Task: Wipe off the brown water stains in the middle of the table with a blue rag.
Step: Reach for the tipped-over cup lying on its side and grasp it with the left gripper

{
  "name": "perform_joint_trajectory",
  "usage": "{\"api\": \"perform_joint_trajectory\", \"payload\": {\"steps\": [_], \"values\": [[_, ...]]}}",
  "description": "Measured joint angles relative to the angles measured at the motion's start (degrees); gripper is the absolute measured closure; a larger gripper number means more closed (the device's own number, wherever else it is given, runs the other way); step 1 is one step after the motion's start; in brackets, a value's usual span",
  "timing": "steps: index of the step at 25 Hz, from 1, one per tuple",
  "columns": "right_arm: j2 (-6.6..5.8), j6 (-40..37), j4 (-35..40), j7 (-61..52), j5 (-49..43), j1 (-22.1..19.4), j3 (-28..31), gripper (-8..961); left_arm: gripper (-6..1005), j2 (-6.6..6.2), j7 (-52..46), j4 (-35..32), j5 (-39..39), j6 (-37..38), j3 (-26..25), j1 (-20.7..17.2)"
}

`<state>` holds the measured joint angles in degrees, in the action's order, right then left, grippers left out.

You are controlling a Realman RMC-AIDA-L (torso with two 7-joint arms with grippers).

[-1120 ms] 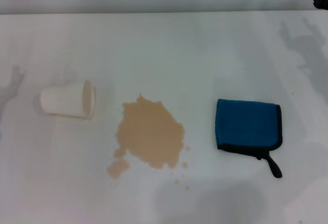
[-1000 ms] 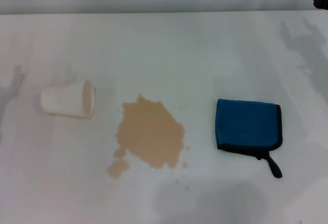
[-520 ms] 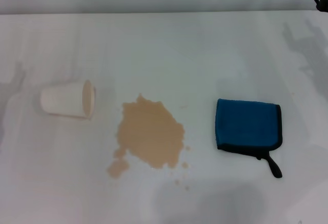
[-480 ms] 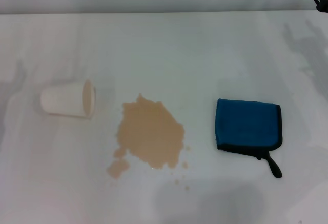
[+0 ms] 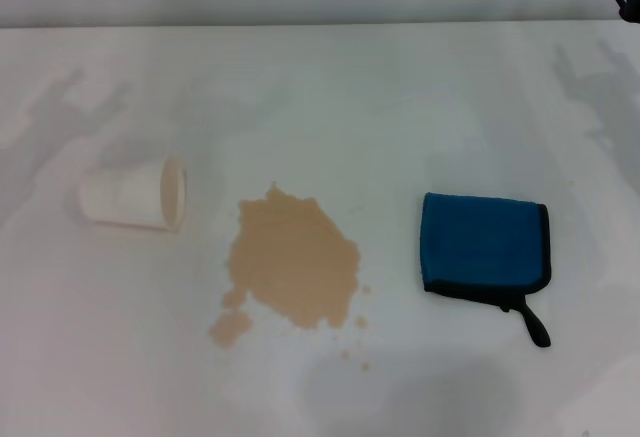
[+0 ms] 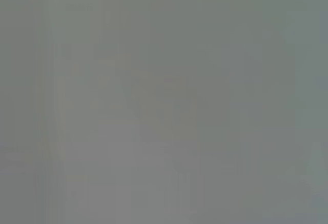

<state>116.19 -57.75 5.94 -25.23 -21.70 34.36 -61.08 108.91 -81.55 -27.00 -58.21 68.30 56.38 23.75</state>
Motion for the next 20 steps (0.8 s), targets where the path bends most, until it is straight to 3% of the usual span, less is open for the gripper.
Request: {"api": "perform_joint_trajectory", "payload": {"steps": [7,10,13,16,20], "values": [[0.00,-0.5,0.0,0.0,0.0,-0.4,-0.1,276,113,-3.17,-11.4,-17.7,-19.0,3.8,0.0,-2.1],[0.00,-0.7,0.0,0.0,0.0,-0.6,-0.1,276,114,-5.32,-14.3,-23.1,-26.4,7.9,-0.1,-1.7],[0.01,-0.7,0.0,0.0,0.0,-0.6,-0.1,277,114,-8.31,-14.8,-27.3,-36.9,14.0,0.0,0.7],[0.01,-0.7,0.0,0.0,0.0,-0.6,-0.1,277,115,-9.18,-15.0,-31.1,-50.5,20.9,-0.4,4.2],[0.01,-0.5,0.0,0.0,-0.3,-0.5,-0.4,277,115,-8.72,-14.4,-35.7,-61.7,25.2,-1.0,7.6]]}}
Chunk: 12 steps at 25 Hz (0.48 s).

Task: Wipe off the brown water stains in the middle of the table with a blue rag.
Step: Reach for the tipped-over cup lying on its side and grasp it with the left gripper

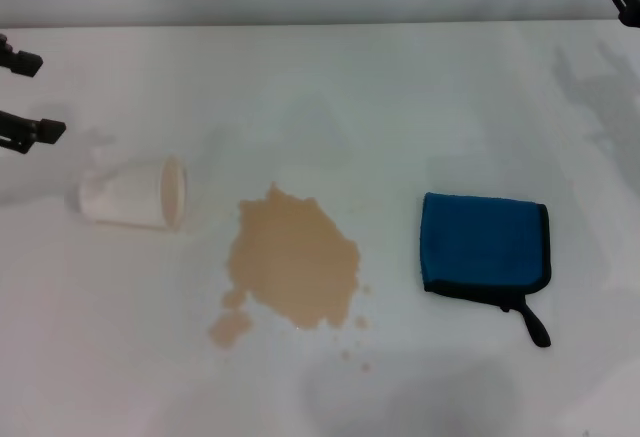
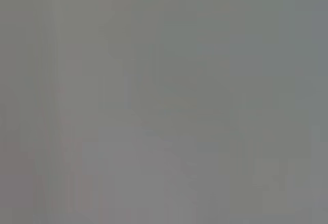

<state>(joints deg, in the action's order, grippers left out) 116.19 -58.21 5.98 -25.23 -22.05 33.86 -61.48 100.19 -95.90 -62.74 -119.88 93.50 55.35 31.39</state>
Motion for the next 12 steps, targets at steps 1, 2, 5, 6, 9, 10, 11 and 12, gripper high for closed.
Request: {"api": "perform_joint_trajectory", "payload": {"steps": [1,2,5,6,9,10,11,12], "values": [[0.00,0.1,0.0,0.0,0.0,0.0,0.0,277,115,0.04,0.4,-0.5,-1.0,0.1,0.0,0.5],[0.00,0.1,0.0,0.0,0.0,0.0,0.0,277,115,0.06,1.3,-0.8,-1.8,0.2,0.1,1.3],[0.00,0.1,-0.1,0.0,-0.1,-0.1,0.0,277,115,0.04,4.4,-1.1,-3.5,0.4,0.5,2.6],[-0.01,0.1,-0.2,0.0,-0.1,-0.1,0.0,277,114,0.06,5.5,-1.1,-4.3,0.4,0.7,3.2],[0.00,0.1,-0.6,0.0,0.0,-0.2,-0.1,277,114,0.37,7.5,-1.2,-7.0,0.5,1.4,4.6],[0.00,0.1,-0.6,-0.1,-0.1,-0.3,-0.1,277,114,0.53,8.3,-1.2,-7.6,0.4,1.7,5.0],[-0.01,0.1,-0.6,-0.3,-0.1,-0.4,-0.2,277,114,0.76,9.3,-1.2,-8.2,0.5,2.0,5.4],[0.00,0.1,-0.7,-0.7,-0.1,-0.7,-0.6,277,114,1.00,10.3,-1.1,-8.5,0.5,2.2,5.6]]}}
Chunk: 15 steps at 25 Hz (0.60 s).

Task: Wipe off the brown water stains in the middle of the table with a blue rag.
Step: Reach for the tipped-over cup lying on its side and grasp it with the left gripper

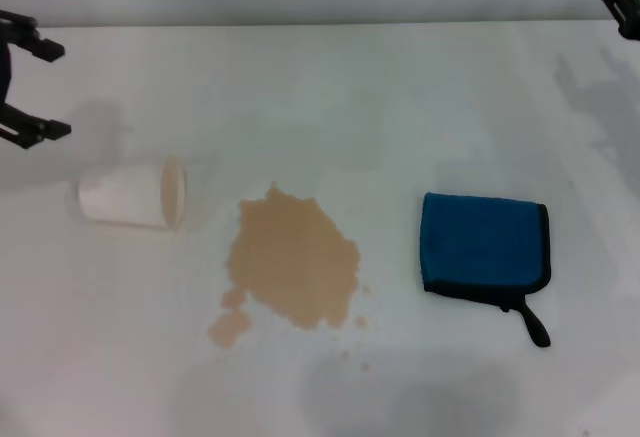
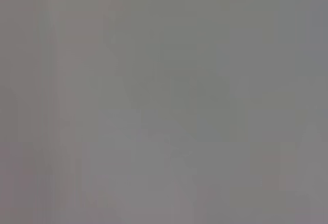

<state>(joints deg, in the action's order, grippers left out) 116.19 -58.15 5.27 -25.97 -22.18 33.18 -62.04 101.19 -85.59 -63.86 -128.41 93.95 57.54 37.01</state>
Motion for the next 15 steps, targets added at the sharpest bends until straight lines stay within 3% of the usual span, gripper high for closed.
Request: {"api": "perform_joint_trajectory", "payload": {"steps": [7,8,9,15], "values": [[0.00,-0.3,0.0,-3.2,-0.1,-0.5,-3.3,277,115,1.70,5.7,2.3,-4.4,-0.4,1.5,0.8],[0.00,-0.3,0.0,-3.5,-0.1,-0.5,-3.4,277,115,2.51,6.8,3.1,-5.7,-0.6,1.6,1.2],[0.00,-0.3,0.0,-3.9,-0.1,-0.5,-3.4,277,115,4.19,8.2,4.3,-8.5,-2.1,1.5,1.7],[0.00,-0.3,-0.1,-5.2,0.0,-0.6,-4.8,277,115,6.92,11.2,7.7,-11.9,-7.4,1.6,2.0]]}}
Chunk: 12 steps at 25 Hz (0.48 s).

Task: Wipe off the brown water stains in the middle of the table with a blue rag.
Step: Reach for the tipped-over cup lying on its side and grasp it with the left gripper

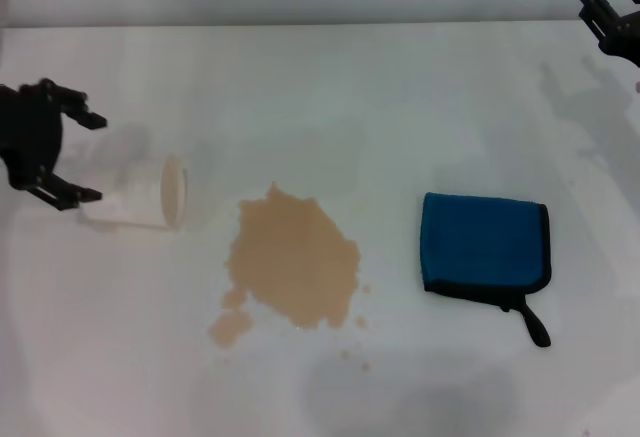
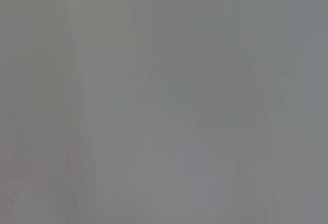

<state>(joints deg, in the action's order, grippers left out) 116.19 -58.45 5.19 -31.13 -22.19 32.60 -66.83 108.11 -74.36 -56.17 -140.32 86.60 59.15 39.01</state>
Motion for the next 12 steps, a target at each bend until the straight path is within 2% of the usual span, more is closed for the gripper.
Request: {"api": "perform_joint_trajectory", "payload": {"steps": [1,12], "values": [[0.00,0.0,0.0,0.0,0.0,0.0,-0.1,277,115,0.55,0.6,1.5,0.0,-0.9,0.0,0.3],[0.00,0.0,1.1,-0.1,0.3,0.4,-0.1,277,115,1.93,1.9,7.9,-0.2,-6.5,-0.2,1.5]]}}
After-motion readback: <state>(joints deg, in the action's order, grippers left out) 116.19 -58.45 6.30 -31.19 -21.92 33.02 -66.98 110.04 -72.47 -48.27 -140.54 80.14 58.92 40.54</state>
